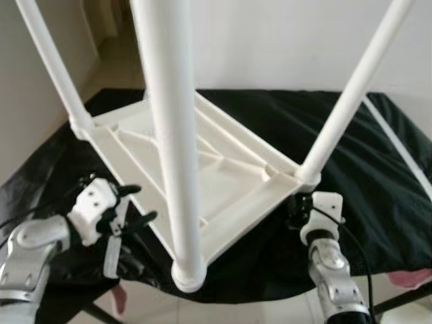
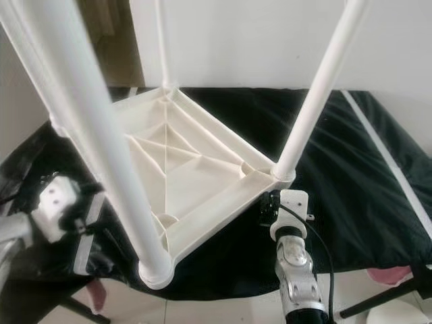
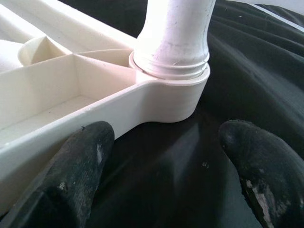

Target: Building children table

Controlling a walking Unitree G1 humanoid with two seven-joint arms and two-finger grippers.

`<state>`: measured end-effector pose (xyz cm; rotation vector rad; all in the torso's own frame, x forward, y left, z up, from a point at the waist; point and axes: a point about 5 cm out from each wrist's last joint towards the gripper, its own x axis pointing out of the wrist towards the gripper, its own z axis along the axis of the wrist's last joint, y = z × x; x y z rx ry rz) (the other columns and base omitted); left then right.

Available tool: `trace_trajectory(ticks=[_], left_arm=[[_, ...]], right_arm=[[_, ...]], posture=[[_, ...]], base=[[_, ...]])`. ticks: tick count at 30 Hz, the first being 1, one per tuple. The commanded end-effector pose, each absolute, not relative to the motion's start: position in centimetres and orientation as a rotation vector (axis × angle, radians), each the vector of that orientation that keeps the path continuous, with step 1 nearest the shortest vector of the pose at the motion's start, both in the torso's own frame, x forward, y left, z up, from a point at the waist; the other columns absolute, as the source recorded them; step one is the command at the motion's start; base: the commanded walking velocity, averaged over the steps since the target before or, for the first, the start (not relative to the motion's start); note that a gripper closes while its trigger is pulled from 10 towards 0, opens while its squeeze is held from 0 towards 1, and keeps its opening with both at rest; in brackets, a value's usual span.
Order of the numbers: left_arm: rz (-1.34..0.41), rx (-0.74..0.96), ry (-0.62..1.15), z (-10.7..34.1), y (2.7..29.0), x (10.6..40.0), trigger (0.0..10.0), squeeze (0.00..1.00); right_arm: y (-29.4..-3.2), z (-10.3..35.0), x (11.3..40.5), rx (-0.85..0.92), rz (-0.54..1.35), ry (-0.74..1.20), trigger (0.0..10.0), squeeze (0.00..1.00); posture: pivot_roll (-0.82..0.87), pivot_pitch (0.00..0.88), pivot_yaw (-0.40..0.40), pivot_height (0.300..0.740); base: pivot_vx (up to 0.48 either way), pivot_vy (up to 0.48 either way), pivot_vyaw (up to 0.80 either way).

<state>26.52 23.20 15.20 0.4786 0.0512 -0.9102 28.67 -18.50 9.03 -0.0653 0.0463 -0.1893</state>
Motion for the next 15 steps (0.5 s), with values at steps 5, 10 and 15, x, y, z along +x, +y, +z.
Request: trace_trajectory(ticks=[5, 10, 15], left_arm=[[-0.913, 0.535, 0.087, 14.8, 23.3, 25.8, 10.0, 0.0], [-0.92, 0.585, 0.074, 14.6, 22.2, 26.0, 10.0, 0.0], [-0.924, 0.633, 0.063, 14.4, 21.1, 26.5, 10.0, 0.0]], right_arm=[[-21.7, 9.5, 30.8, -0.131, -0.284, 0.09, 10.0, 0.0], [-23.7, 12.1, 33.3, -0.171, -0.307, 0.046, 10.0, 0.0], [-23.8, 13.3, 35.1, -0.173, -0.277, 0.053, 10.0, 0.0]], posture=[[0.04, 0.004, -0.032, 0.74], [0.04, 0.008, -0.03, 0.74], [0.04, 0.019, -0.031, 0.74]], base=[[0.0, 0.0, 0.0], [0.0, 0.0, 0.0], [0.0, 0.0, 0.0]])
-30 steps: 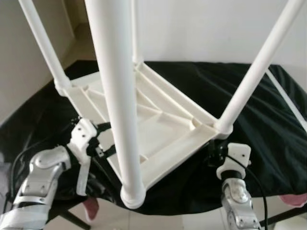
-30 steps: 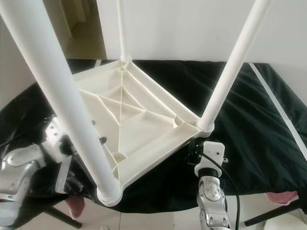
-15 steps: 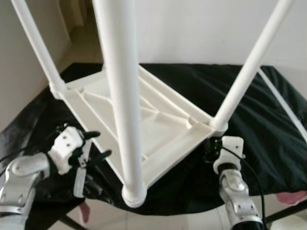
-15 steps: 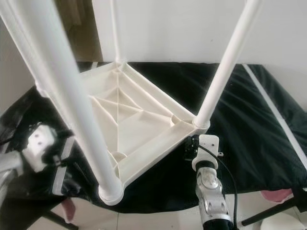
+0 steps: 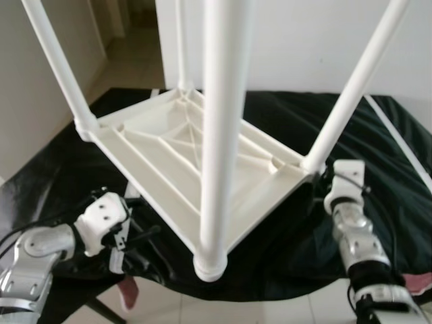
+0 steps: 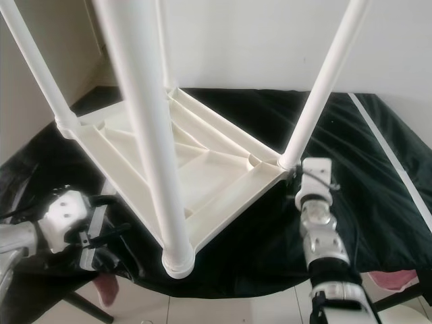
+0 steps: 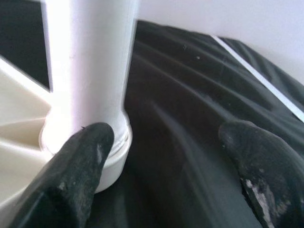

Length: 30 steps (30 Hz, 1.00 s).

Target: Building children table

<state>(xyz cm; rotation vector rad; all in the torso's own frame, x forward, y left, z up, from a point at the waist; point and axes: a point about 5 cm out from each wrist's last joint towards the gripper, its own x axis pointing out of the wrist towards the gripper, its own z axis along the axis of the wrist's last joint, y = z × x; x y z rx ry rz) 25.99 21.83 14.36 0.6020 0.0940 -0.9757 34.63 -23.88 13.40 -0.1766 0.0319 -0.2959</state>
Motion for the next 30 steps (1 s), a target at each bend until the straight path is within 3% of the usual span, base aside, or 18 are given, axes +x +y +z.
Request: trace_trajectory(ticks=[1, 6, 12, 23, 30], left_arm=[[-0.924, 0.633, 0.063, 14.4, 21.1, 26.5, 10.0, 0.0], [-0.908, 0.723, -0.018, 14.6, 19.2, 27.9, 10.0, 0.0], [-0.951, 0.777, 0.012, 13.9, 18.7, 28.3, 10.0, 0.0], [-0.949, 0.943, 0.063, 13.7, 18.9, 30.4, 10.0, 0.0], [-0.897, 0.946, 0.126, 14.1, 19.5, 32.4, 10.0, 0.0]], right_arm=[[-23.8, 13.3, 35.1, -0.173, -0.277, 0.053, 10.0, 0.0], [-21.5, 14.7, 37.5, -0.201, -0.148, 0.057, 10.0, 0.0], [-21.1, 15.6, 38.3, -0.201, -0.154, 0.032, 10.0, 0.0], [-22.5, 14.2, 37.1, -0.181, -0.169, 0.022, 10.0, 0.0], [-23.7, 14.0, 36.0, -0.195, -0.193, -0.001, 10.0, 0.0]], posture=[[0.04, 0.019, -0.031, 0.74], [0.04, 0.021, -0.025, 0.74], [0.04, 0.02, -0.029, 0.74], [0.02, 0.02, -0.014, 0.74], [-0.02, 0.024, 0.022, 0.74]], base=[[0.0, 0.0, 0.0], [0.0, 0.0, 0.0], [0.0, 0.0, 0.0], [0.0, 0.0, 0.0], [0.0, 0.0, 0.0]])
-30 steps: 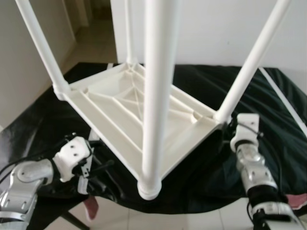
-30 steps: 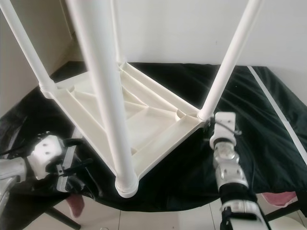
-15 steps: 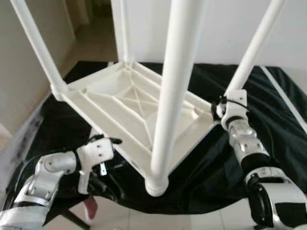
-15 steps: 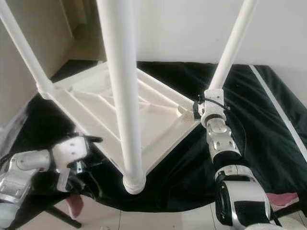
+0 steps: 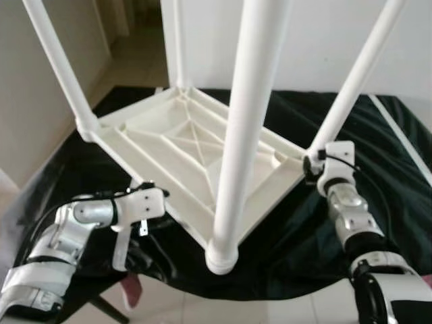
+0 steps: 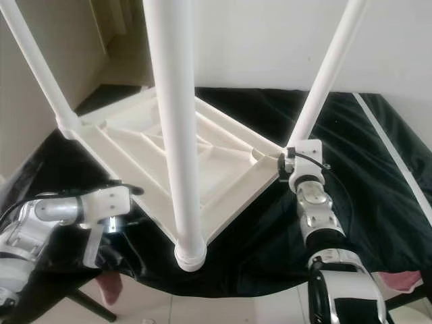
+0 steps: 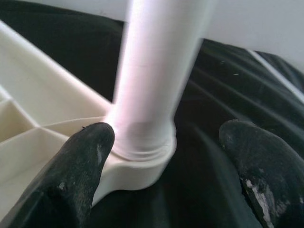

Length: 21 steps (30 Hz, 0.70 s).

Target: Building children table

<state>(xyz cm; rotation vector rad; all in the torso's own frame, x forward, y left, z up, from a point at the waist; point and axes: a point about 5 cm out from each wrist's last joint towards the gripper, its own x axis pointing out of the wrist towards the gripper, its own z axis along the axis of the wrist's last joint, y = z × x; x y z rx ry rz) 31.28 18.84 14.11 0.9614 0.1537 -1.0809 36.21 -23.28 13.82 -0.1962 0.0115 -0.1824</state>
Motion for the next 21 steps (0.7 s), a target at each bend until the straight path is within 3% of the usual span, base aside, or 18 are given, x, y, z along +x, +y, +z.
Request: trace_trajectory(ticks=[1, 14, 21], left_arm=[[-0.897, 0.946, 0.126, 14.1, 19.5, 32.4, 10.0, 0.0], [-0.976, 0.996, 0.223, 15.1, 19.7, 34.5, 10.0, 0.0], [-1.01, 0.987, 0.38, 14.1, 19.6, 35.3, 10.0, 0.0]], right_arm=[[-23.7, 14.0, 36.0, -0.195, -0.193, -0.001, 10.0, 0.0], [-24.4, 14.9, 35.7, -0.199, -0.22, -0.04, 10.0, 0.0], [-24.6, 15.4, 35.8, -0.199, -0.229, -0.054, 10.0, 0.0]], posture=[[-0.02, 0.024, 0.022, 0.74], [-0.04, 0.026, 0.045, 0.74], [-0.04, 0.025, 0.062, 0.74]], base=[[0.0, 0.0, 0.0], [0.0, 0.0, 0.0], [0.0, 0.0, 0.0]])
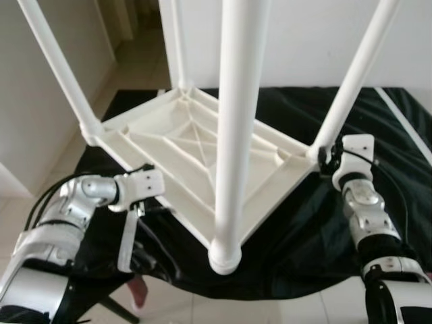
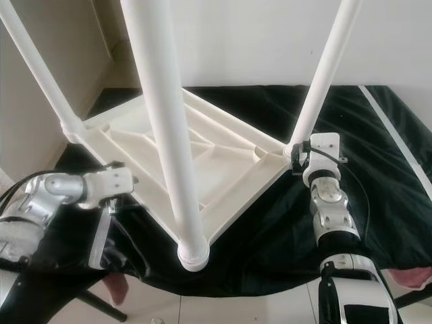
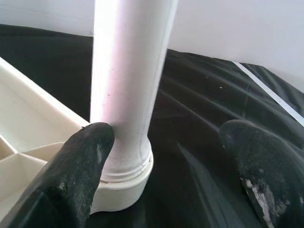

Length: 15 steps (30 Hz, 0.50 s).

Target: Building children table

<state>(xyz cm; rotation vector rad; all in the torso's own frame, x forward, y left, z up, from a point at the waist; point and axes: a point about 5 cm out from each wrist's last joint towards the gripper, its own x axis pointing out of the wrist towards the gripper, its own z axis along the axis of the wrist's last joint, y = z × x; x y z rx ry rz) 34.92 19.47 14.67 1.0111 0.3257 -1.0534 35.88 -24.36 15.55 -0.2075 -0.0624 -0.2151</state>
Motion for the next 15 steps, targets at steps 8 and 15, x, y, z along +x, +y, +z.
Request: trace_trajectory(ticks=[8, 15], left_arm=[[-0.935, 0.833, 0.525, 13.2, 20.0, 36.1, 10.0, 0.0], [-0.848, 0.808, 0.632, 12.5, 20.6, 36.4, 10.0, 0.0]], right_arm=[[-24.7, 15.3, 35.5, -0.196, -0.241, -0.057, 10.0, 0.0], [-24.7, 15.1, 35.3, -0.193, -0.254, -0.057, 10.0, 0.0]], posture=[[-0.04, 0.028, 0.078, 0.74], [-0.05, 0.033, 0.094, 0.74]], base=[[0.0, 0.0, 0.0], [0.0, 0.0, 0.0]])
